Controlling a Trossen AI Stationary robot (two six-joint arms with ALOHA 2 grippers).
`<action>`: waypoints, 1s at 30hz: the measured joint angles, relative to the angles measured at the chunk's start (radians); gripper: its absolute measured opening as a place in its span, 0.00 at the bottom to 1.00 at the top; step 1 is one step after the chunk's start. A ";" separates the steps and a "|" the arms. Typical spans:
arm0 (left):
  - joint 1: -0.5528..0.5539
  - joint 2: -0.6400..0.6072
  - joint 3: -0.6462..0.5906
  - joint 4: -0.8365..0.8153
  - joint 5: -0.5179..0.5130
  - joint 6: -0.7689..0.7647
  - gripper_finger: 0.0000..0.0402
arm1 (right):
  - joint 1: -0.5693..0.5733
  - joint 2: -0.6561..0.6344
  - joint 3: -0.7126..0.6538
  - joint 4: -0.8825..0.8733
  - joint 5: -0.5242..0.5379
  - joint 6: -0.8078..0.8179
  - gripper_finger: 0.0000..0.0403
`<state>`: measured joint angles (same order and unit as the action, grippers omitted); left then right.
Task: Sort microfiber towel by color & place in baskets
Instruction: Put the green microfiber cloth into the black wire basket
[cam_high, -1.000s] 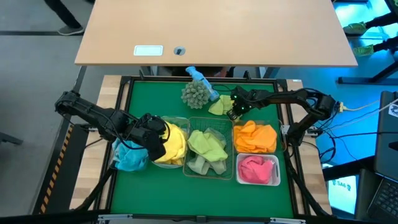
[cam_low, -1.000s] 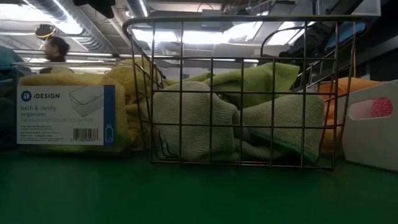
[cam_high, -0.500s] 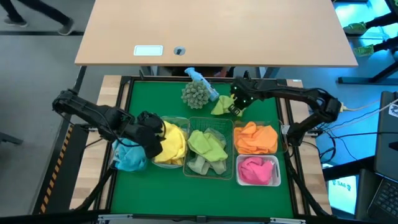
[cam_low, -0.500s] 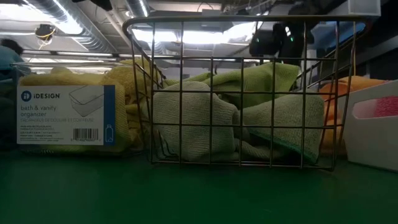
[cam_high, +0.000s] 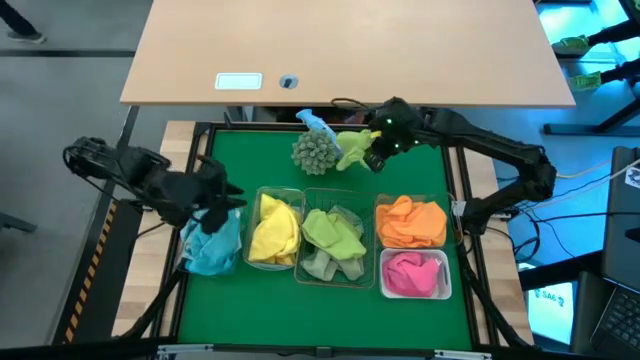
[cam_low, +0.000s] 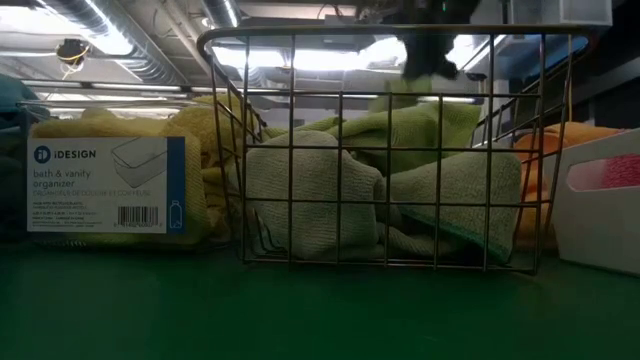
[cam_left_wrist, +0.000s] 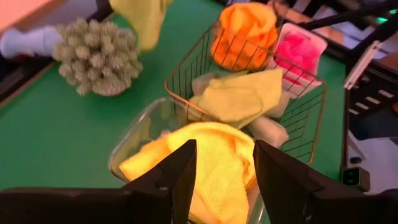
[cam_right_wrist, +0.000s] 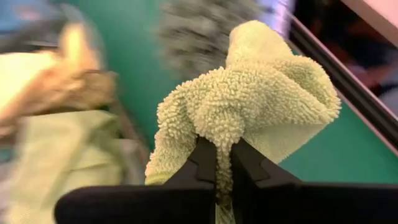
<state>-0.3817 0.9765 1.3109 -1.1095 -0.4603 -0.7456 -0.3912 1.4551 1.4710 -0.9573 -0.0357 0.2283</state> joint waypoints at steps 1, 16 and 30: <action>0.000 -0.017 0.000 0.000 -0.001 0.021 0.38 | 0.023 0.000 0.026 -0.006 -0.009 0.000 0.03; 0.000 -0.174 0.000 0.003 -0.082 0.210 0.38 | 0.415 0.008 0.150 0.013 -0.018 0.062 0.04; 0.000 -0.219 0.001 0.004 -0.082 0.261 0.38 | 0.614 0.192 0.149 0.013 -0.019 0.082 0.05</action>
<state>-0.3817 0.7578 1.3117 -1.1059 -0.5426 -0.4843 0.2228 1.6469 1.6203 -0.9443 -0.0542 0.3102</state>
